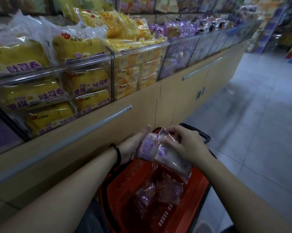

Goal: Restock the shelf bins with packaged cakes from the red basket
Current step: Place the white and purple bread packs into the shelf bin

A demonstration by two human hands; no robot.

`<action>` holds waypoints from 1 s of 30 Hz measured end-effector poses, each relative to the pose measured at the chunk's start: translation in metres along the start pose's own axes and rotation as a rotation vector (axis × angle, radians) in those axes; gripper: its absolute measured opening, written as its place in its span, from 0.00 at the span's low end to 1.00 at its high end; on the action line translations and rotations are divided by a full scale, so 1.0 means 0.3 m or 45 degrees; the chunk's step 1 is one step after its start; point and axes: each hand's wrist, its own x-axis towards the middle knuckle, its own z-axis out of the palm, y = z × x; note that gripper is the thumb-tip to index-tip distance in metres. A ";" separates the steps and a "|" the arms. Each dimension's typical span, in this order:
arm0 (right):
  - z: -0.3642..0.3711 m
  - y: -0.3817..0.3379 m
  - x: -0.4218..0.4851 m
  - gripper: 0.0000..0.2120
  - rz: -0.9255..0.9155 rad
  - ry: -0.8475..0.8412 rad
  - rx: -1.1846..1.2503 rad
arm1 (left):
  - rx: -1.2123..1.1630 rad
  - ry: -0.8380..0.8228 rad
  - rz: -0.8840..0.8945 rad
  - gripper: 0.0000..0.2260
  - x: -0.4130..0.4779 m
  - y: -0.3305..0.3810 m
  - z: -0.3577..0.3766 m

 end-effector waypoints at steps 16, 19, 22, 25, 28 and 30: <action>-0.050 -0.012 -0.002 0.23 0.397 -0.179 0.834 | -0.024 0.259 0.356 0.36 -0.034 0.014 -0.042; -0.043 0.003 -0.010 0.34 0.451 -0.164 0.980 | -0.158 0.141 0.339 0.33 -0.056 0.020 -0.050; -0.039 0.020 0.002 0.33 0.474 0.077 1.135 | -0.233 -0.002 0.375 0.32 -0.065 0.019 -0.078; -0.068 0.030 0.004 0.24 0.481 0.154 1.311 | -0.246 0.087 0.381 0.30 -0.080 0.045 -0.091; -0.087 0.041 0.000 0.15 0.493 0.196 1.370 | -0.358 0.274 0.404 0.25 -0.080 0.067 -0.106; -0.092 0.041 -0.003 0.12 0.446 0.222 1.394 | -0.455 0.338 0.418 0.22 -0.071 0.065 -0.122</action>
